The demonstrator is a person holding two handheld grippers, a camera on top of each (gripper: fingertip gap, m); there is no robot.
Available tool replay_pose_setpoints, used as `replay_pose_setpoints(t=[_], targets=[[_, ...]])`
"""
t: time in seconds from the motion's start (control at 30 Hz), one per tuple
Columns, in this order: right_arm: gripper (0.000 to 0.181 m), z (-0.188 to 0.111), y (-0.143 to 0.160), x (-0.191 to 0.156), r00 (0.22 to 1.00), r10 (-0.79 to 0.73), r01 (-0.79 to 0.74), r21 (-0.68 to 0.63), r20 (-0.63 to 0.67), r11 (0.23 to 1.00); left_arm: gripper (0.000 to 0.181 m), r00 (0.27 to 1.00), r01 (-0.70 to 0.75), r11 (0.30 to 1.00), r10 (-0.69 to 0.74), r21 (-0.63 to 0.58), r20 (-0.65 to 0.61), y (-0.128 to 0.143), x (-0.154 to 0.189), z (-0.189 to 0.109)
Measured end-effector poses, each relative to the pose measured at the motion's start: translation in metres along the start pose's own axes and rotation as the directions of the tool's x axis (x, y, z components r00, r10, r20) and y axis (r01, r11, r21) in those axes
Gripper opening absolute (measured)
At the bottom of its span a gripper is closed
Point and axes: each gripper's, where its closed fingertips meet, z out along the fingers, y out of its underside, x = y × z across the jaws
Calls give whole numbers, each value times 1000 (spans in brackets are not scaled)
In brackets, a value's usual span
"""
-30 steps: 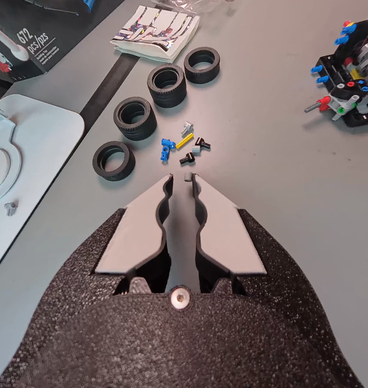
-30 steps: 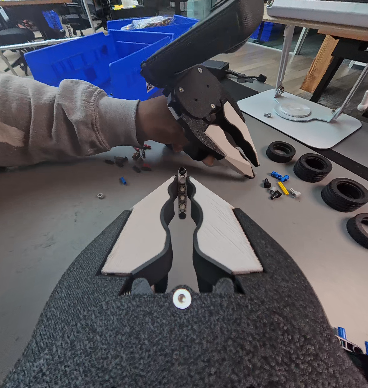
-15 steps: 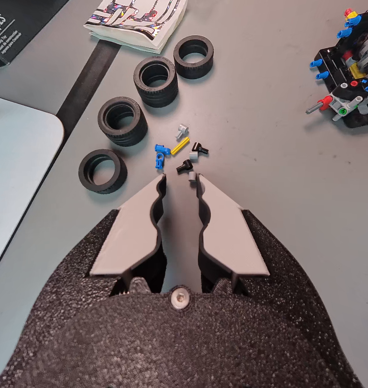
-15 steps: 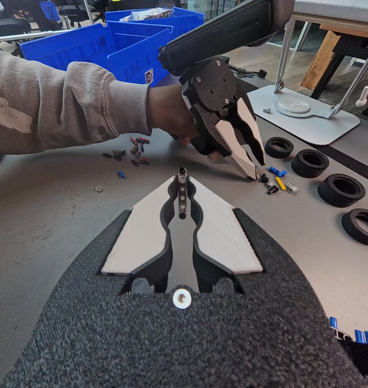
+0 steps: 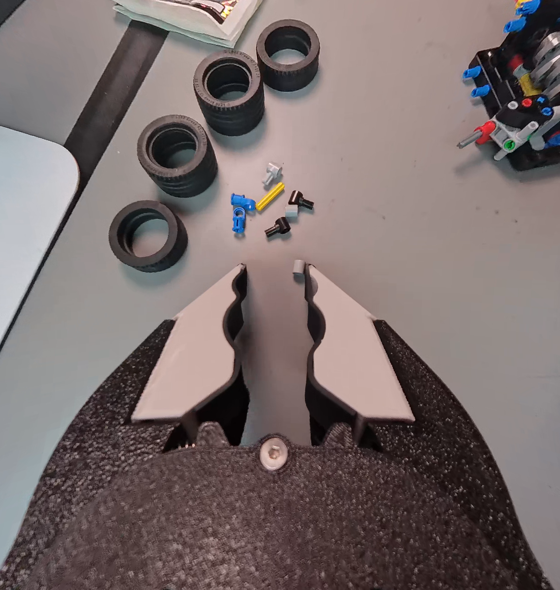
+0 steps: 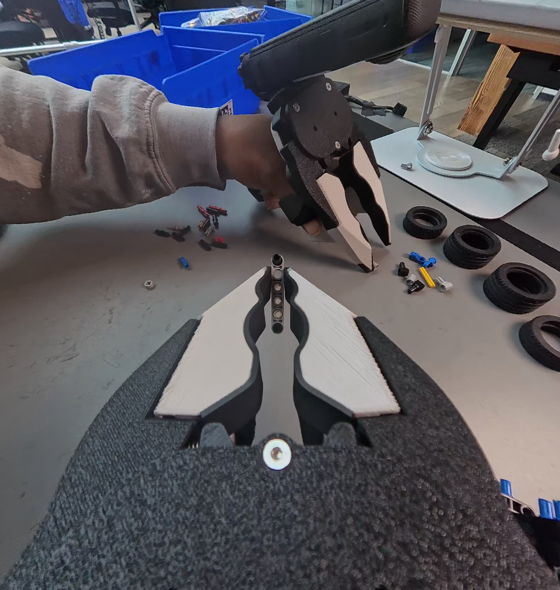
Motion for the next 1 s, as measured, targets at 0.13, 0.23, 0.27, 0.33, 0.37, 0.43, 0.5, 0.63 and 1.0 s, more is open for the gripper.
replay_pose_setpoints(t=[0.13,0.23,0.27,0.33,0.37,0.43,0.5,0.63,1.0], targets=[[7,-1,0,0,1000,1,-1,1,-1,1000,26,991,-109,992,104,59,85,-8,-1,-5],[7,-1,0,0,1000,3,-3,-1,1,1000,7,980,-177,971,160,159,117,-20,3,-16],[7,-1,1,0,1000,4,-4,-2,3,1000,7,976,-201,964,182,174,122,-22,5,-19],[7,0,2,0,1000,5,-5,-8,7,1000,7,972,-220,955,197,197,130,-25,7,-22],[7,0,3,-1,1000,4,-3,-11,8,1000,7,970,-224,951,198,212,139,-27,7,-23],[7,1,3,-1,1000,-1,1,-13,7,1000,49,967,-228,956,199,187,162,-26,4,-19],[7,1,3,0,1000,-1,1,-11,-1,1000,56,967,-240,962,226,131,116,-17,12,-13],[7,-2,3,15,996,6,-8,-19,-86,1000,8,957,-283,948,268,144,113,-16,18,-12],[7,-2,-6,50,969,104,-98,37,-226,994,35,900,-434,870,408,234,155,-23,42,-23]])
